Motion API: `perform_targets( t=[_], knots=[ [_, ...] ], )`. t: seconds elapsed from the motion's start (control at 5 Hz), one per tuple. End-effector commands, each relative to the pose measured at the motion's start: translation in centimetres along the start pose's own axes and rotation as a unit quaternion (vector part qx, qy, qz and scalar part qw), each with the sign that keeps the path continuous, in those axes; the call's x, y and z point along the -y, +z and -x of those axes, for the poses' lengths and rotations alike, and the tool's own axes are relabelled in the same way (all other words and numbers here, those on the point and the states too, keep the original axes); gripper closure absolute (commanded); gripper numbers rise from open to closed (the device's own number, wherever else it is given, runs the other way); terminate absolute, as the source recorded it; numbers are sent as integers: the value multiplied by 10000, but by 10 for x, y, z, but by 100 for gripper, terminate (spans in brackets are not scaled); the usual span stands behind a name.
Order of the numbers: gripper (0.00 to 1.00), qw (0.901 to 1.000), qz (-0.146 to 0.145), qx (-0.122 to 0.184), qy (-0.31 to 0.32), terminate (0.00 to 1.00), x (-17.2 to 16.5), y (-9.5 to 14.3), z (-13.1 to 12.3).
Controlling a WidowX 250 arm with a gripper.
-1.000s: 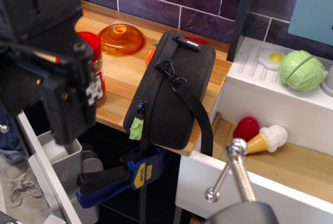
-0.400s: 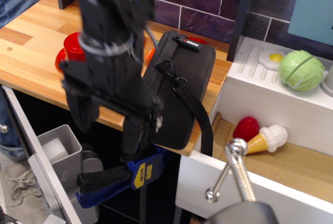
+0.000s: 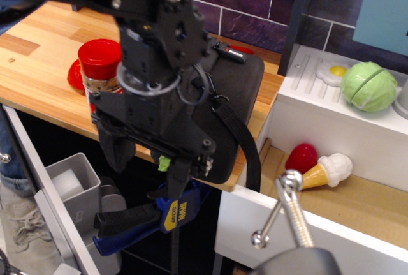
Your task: Unzip zipper bag
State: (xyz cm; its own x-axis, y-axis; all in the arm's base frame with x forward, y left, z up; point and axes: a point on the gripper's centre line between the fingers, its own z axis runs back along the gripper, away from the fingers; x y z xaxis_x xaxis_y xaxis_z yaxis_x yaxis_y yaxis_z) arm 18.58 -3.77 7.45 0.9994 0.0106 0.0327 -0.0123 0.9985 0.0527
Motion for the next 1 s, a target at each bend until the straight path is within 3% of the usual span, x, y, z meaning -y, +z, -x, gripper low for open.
perform_targets(
  t=[0.0,0.6,0.8],
  knots=[
    [0,9996,-61,223,191,0,-10,6,-19],
    [0,9994,-75,236,244,0,-7,1,-31],
    [100,9991,-95,349,201,0,-8,0,-30]
  ],
)
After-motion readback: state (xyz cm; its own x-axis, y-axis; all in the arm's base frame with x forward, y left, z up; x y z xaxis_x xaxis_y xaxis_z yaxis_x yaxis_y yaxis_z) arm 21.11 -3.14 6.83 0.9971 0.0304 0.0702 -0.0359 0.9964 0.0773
